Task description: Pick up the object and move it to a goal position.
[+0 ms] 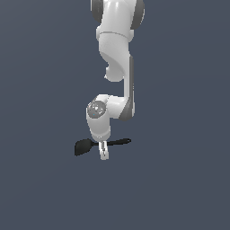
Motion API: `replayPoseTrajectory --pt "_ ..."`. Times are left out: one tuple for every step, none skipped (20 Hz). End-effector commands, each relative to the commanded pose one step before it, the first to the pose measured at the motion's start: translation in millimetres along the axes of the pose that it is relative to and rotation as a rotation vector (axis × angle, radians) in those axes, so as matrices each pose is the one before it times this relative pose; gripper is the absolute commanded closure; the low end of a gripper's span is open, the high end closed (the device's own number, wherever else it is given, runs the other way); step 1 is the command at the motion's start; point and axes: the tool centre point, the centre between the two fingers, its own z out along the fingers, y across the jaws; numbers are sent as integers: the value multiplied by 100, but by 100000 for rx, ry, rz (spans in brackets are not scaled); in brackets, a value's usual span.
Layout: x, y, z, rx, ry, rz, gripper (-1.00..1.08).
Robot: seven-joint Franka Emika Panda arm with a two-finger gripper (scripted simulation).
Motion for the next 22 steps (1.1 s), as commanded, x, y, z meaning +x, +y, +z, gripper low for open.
replayPoseTrajectory --pt "31 27 34 -56 12 28 108" --pt "0 0 0 0 0 0 108" --pt "0 0 0 0 0 0 108" --pt "-38 -27 -31 49 8 -48 108" --pt "-19 7 -11 0 0 0 108" --pt "-56 22 -33 0 0 0 108" --pt "-93 37 -56 0 0 0 108" --pt "-131 51 -78 0 0 0 108" --pt "-169 66 -101 0 0 0 108" --pt "-209 82 -125 0 0 0 108" --pt "-249 97 -149 0 0 0 108" --pt "-291 114 -174 0 0 0 108" --pt "-334 130 -200 0 0 0 108" --pt "-389 145 -226 12 -44 -18 108" --pt "-426 165 -255 0 0 0 108" --pt "-475 184 -284 0 0 0 108" --pt "-528 204 -315 0 0 0 108" --pt "-582 224 -348 0 0 0 108" --pt "-637 244 -372 -3 -49 -3 108" --pt "-694 265 -415 0 0 0 108" --pt "-751 285 -449 0 0 0 108" --pt "-802 303 -472 -4 -49 -2 108"
